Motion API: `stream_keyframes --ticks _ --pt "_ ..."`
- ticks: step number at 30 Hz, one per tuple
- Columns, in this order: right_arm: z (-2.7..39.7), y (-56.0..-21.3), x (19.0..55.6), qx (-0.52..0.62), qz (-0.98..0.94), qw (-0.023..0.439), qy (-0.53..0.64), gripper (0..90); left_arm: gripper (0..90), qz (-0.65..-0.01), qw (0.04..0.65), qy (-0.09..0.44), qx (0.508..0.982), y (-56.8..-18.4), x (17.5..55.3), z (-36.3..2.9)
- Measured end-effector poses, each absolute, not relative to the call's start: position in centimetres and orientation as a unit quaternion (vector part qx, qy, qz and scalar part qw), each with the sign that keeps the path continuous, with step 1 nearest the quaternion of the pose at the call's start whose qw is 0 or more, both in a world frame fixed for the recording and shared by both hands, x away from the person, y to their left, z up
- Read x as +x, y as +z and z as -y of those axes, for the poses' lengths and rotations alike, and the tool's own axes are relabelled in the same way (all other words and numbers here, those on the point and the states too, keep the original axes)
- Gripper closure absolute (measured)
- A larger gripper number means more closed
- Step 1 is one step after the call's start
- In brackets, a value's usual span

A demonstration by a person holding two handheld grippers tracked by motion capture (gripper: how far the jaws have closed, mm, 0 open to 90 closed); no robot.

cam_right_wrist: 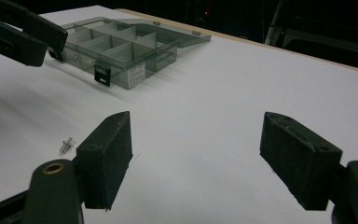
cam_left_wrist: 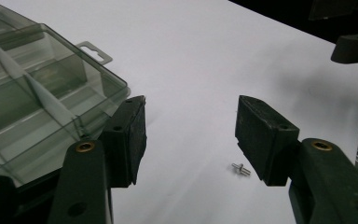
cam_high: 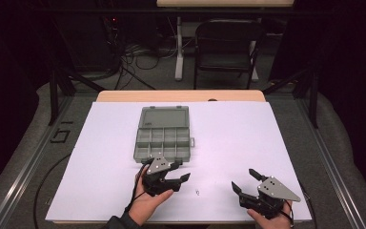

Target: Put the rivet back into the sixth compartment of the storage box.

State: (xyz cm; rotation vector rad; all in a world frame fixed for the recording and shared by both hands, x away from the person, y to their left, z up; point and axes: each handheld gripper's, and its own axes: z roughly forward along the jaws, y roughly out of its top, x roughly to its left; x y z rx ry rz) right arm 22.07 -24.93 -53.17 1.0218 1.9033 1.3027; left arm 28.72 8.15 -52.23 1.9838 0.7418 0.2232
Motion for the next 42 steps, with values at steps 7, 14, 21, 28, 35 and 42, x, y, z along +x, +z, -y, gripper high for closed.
stream_keyframes --ticks 7,14,21,28,35,42 --pt "24.9 -53.2 22.1 0.383 -0.721 0.306 0.490 24.8 47.0 -0.294 0.476 0.081 0.825 -52.7 28.3 -7.3" --pt "24.9 -53.2 22.1 0.383 -0.720 0.306 0.491 24.8 55.1 -0.286 0.466 0.070 0.834 -53.1 28.0 -6.4" --pt "24.8 -53.2 22.1 0.383 -0.721 0.306 0.489 24.8 61.4 -0.275 0.455 0.051 0.845 -53.9 27.6 -5.4" --pt "24.8 -53.2 22.1 0.383 -0.722 0.306 0.489 24.8 65.7 -0.268 0.443 0.045 0.854 -54.7 27.5 -4.6" --pt "24.9 -53.2 22.1 0.382 -0.722 0.306 0.489 24.8 66.4 -0.275 0.434 0.034 0.858 -55.5 27.6 -4.1" --pt "24.8 -53.2 22.1 0.382 -0.721 0.305 0.490 24.8 66.3 -0.271 0.422 0.032 0.865 -56.1 27.7 -3.8"
